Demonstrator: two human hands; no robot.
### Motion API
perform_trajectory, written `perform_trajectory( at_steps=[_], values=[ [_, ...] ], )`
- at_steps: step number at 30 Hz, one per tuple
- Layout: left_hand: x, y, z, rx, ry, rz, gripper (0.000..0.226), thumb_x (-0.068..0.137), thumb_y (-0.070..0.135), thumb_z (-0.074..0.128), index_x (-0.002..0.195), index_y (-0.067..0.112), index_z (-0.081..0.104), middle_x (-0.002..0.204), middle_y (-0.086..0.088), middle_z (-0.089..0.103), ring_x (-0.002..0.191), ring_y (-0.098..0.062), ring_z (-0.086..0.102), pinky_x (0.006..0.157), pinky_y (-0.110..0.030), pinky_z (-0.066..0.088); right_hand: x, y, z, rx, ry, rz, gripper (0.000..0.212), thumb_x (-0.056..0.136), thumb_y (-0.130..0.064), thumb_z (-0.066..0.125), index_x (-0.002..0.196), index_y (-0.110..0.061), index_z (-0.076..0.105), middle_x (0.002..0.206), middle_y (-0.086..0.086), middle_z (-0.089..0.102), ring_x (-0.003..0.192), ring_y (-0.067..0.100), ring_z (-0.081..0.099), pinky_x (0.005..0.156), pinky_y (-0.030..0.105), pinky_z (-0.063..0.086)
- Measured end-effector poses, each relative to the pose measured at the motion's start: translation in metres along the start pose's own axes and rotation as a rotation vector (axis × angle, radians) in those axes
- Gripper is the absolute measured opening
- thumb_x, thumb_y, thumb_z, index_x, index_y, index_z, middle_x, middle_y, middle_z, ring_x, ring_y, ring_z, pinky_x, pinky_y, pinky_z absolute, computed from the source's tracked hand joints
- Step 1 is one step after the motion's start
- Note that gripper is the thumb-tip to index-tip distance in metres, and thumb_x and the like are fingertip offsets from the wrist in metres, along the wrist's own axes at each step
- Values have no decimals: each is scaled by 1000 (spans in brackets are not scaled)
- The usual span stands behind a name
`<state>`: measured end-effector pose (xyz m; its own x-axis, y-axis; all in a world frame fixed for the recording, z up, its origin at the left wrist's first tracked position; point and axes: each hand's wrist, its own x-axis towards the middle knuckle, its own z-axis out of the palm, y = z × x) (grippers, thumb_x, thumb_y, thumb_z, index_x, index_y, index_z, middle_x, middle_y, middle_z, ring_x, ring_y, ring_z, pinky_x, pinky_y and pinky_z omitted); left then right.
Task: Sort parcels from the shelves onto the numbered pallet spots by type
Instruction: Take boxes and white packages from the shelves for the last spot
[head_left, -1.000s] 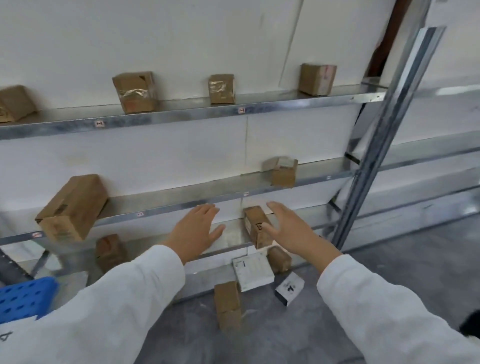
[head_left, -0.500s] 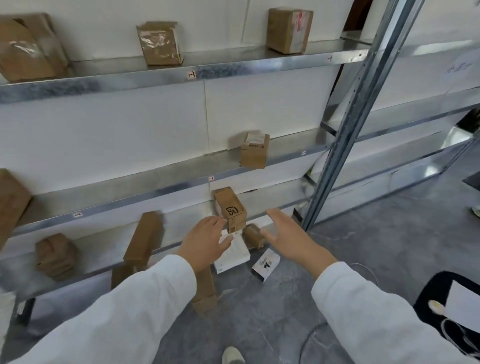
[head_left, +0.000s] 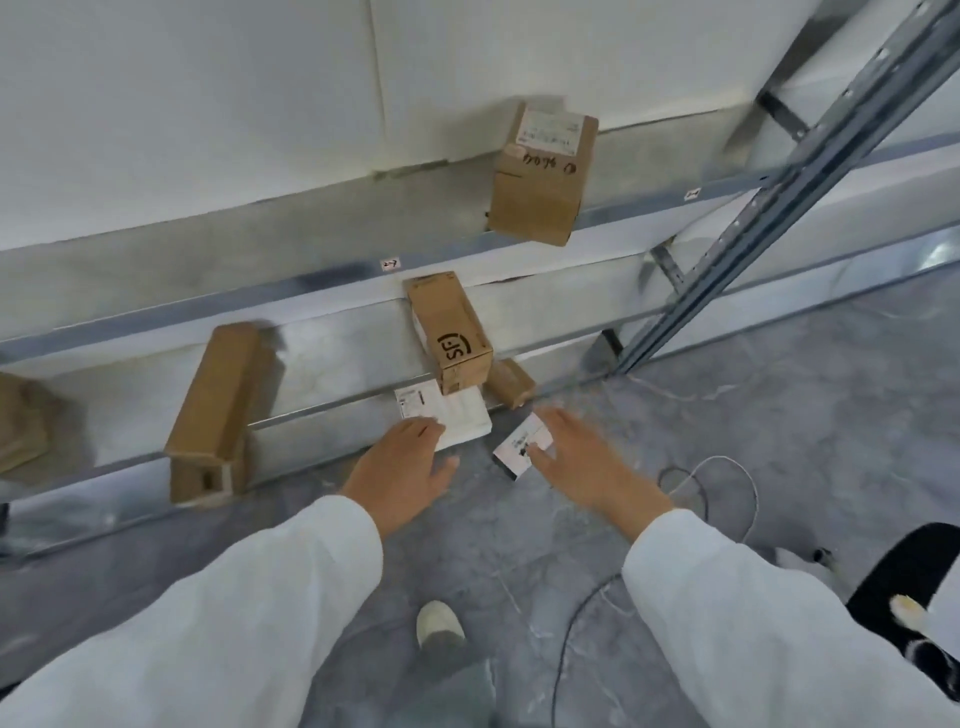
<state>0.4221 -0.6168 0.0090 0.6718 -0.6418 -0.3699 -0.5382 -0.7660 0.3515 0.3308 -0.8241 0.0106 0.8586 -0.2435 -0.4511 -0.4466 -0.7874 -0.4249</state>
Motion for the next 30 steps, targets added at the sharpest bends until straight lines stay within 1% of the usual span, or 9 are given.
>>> perform_trajectory(
  at_steps=[7, 11, 13, 15, 18, 20, 25, 27, 30],
  values=[
    [66, -42, 67, -32, -83, -111, 53, 96, 48, 41, 137, 15, 46, 137, -3, 51, 127, -20, 46, 103, -36, 42, 78, 48, 56, -27, -73, 54, 52, 101, -35, 41, 147, -13, 32, 151, 5, 36, 137, 22, 35, 109, 31, 28],
    [116, -86, 128, 18, -83, -241, 77, 77, 72, 18, 125, 23, 53, 120, 3, 62, 110, -22, 57, 92, -45, 47, 133, 79, 99, -69, -91, 38, 50, 101, -34, 40, 146, -12, 34, 149, 6, 38, 135, 23, 36, 108, 32, 30],
    [140, -111, 169, 15, -60, -325, 76, 75, 73, 17, 116, 23, 58, 107, 4, 65, 99, -22, 61, 87, -43, 49, 163, 94, 129, -50, -108, 68, 49, 101, -33, 40, 145, -12, 35, 149, 6, 38, 134, 24, 37, 108, 34, 31],
    [155, -118, 202, -27, -70, -345, 66, 85, 67, 28, 112, 16, 60, 100, 0, 66, 95, -23, 61, 85, -39, 50, 193, 110, 164, -41, -126, 102, 47, 101, -33, 40, 144, -12, 37, 148, 8, 39, 133, 26, 39, 107, 34, 31],
    [171, -123, 255, -159, -145, -369, 44, 95, 42, 48, 116, 4, 58, 109, -12, 62, 104, -30, 59, 83, -37, 48, 232, 131, 213, -41, -201, 133, 45, 100, -32, 40, 141, -12, 40, 146, 10, 40, 130, 28, 41, 105, 35, 33],
    [187, -130, 287, -226, -142, -418, 38, 94, 37, 50, 109, 3, 58, 106, -14, 62, 103, -32, 60, 76, -35, 46, 260, 141, 238, -27, -240, 154, 45, 100, -33, 41, 140, -14, 40, 145, 10, 41, 128, 29, 42, 104, 38, 37],
    [247, -164, 346, -264, -60, -548, 41, 98, 30, 46, 126, 1, 51, 120, -18, 59, 110, -33, 57, 93, -37, 43, 341, 166, 280, -31, -208, 73, 55, 97, -46, 44, 143, -17, 38, 144, 5, 44, 126, 26, 48, 104, 42, 41],
    [275, -179, 365, -263, -9, -603, 37, 99, 30, 46, 121, 2, 53, 118, -16, 59, 110, -32, 55, 94, -36, 39, 373, 179, 296, 5, -198, 80, 58, 97, -49, 44, 144, -17, 37, 145, 6, 43, 125, 26, 49, 103, 44, 43],
    [319, -204, 394, -382, 91, -720, 37, 94, 32, 50, 116, 2, 54, 115, -16, 59, 105, -34, 56, 90, -42, 47, 422, 210, 325, 49, -185, 117, 59, 95, -49, 48, 143, -17, 38, 143, 6, 45, 125, 26, 50, 99, 37, 43]
  ],
)
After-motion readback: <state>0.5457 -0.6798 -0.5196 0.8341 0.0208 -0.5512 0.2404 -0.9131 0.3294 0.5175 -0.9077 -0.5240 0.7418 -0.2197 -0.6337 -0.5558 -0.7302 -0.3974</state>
